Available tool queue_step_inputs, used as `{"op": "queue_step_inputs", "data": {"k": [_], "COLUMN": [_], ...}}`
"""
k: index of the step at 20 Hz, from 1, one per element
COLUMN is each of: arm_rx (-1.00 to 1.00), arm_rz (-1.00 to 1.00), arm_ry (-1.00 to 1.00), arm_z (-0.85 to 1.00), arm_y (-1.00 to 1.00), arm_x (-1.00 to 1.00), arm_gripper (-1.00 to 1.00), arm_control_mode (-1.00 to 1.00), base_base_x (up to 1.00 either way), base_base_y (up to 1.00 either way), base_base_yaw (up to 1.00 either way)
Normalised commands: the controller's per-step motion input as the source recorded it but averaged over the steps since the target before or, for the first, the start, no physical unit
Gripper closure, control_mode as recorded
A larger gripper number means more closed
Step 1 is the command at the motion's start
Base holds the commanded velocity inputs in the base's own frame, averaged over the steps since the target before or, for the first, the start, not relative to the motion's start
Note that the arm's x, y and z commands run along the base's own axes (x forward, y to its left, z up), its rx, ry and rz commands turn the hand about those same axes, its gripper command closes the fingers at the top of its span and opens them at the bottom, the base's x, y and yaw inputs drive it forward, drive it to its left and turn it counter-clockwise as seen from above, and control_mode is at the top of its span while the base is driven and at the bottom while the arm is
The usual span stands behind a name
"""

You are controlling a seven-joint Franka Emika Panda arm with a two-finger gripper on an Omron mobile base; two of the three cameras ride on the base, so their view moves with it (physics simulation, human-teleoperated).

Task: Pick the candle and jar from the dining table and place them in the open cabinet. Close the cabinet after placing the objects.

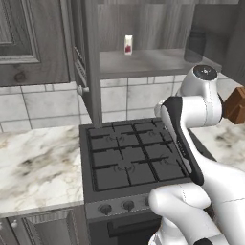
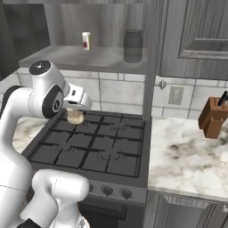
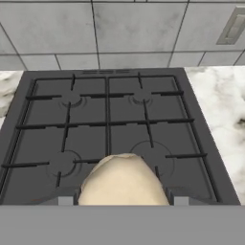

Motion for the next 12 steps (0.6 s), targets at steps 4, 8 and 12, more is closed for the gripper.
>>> {"op": "queue_step_inputs", "data": {"k": [4,8,12], "arm_rx": [0.0,0.0,-0.03], "arm_rz": [0.0,0.0,-0.06], "arm_ry": [0.0,0.0,-0.16], "arm_z": [0.0,0.0,0.02], "arm_y": [0.0,0.0,0.0], "arm_x": [0.0,0.0,0.0], "arm_gripper": [1.0,1.0,1.0], "arm_control_mode": [1.0,-1.0,-1.0], "base_base_x": [0.45,0.09,0.0], "base_base_y": [-0.19,-0.03,0.0], "base_base_yaw": [0.0,0.0,0.0]}}
